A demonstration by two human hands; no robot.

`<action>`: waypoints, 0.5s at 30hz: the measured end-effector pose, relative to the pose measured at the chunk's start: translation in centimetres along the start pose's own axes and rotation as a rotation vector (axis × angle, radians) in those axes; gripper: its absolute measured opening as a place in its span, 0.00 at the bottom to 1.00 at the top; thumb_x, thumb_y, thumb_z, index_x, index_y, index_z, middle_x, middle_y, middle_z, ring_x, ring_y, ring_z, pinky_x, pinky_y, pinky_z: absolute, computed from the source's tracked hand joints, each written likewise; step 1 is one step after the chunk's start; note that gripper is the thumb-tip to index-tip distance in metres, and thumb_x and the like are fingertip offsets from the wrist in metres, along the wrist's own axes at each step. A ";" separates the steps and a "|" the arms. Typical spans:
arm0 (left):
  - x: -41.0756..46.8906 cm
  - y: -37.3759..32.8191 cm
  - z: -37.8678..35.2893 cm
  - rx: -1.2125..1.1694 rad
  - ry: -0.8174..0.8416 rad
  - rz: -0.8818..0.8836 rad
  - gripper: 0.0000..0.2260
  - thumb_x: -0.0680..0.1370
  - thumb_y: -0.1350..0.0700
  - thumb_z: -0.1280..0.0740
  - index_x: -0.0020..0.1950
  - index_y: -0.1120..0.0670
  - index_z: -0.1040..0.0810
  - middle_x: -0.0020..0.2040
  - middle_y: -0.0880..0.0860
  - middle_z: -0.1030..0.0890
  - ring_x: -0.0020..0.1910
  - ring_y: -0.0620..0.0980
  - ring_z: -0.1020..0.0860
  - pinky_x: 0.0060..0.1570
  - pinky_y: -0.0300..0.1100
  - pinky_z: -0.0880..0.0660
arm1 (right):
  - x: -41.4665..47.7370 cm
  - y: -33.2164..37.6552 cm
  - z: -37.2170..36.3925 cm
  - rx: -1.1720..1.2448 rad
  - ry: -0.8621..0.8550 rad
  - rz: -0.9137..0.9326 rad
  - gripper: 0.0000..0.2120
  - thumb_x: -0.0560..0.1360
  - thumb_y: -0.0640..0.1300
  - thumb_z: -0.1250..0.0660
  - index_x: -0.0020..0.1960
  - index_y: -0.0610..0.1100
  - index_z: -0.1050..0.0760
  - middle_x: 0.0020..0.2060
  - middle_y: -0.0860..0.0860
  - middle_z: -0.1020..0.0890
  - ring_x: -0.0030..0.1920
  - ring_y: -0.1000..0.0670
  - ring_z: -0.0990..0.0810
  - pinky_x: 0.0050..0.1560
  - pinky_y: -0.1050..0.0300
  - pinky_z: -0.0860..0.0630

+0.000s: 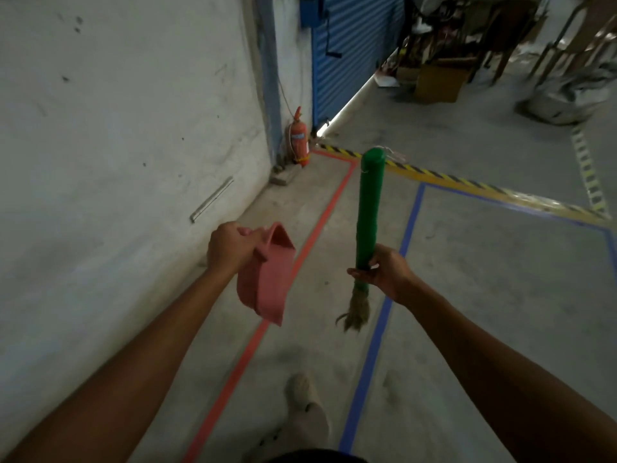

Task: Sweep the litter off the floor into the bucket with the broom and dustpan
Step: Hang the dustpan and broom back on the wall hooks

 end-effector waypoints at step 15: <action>28.1 -23.1 -16.9 -0.665 0.555 0.128 0.15 0.78 0.71 0.41 0.38 0.54 0.37 0.32 0.54 0.32 0.23 0.43 0.40 0.20 0.33 0.46 | 27.9 27.0 7.0 -0.525 -0.113 0.293 0.16 0.77 0.30 0.33 0.62 0.41 0.30 0.46 0.42 0.22 0.40 0.43 0.18 0.49 0.45 0.18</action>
Point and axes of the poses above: each hand's wrist, its own x-axis towards the middle knuckle, its own z-axis out of the back of the hand, y = z × x, the point moved 3 cm from there along x, towards the middle knuckle
